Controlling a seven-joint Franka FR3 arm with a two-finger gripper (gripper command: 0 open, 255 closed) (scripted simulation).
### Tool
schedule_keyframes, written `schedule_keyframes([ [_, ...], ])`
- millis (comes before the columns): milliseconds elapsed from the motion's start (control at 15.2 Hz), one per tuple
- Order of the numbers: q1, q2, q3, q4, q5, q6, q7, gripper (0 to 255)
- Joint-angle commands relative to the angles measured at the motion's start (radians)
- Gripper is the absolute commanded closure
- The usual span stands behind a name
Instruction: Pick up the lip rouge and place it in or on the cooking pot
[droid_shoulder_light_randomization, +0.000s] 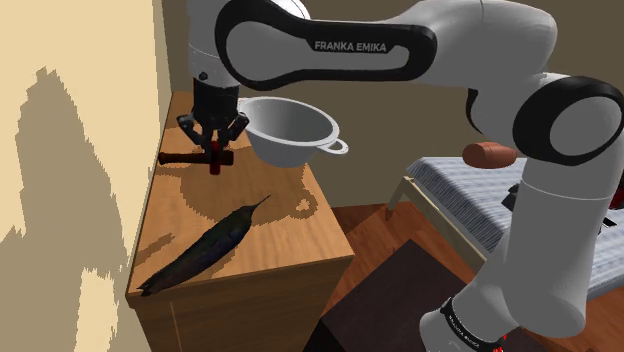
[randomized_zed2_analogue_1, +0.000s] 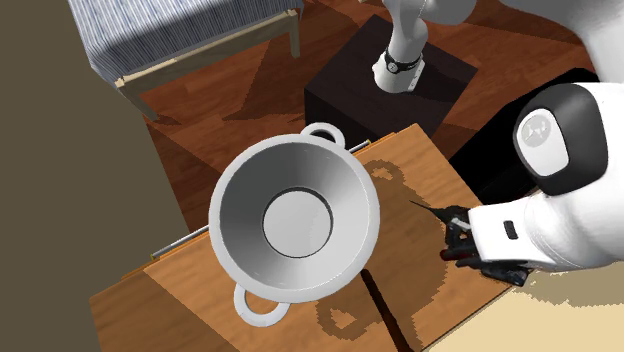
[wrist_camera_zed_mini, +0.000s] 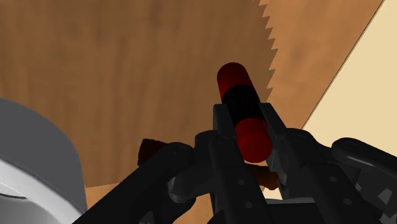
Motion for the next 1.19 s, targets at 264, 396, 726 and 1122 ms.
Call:
schedule_keyframes([
  [264,0.015,0.013,0.002,0.101,-0.002,-0.088,-0.009,255],
  [396,0.021,0.019,0.002,0.137,-0.003,-0.118,-0.012,255],
  [726,0.039,0.04,0.001,0.238,-0.011,-0.197,-0.019,255],
  [1122,0.074,0.086,-0.002,0.394,-0.029,-0.307,-0.03,255],
])
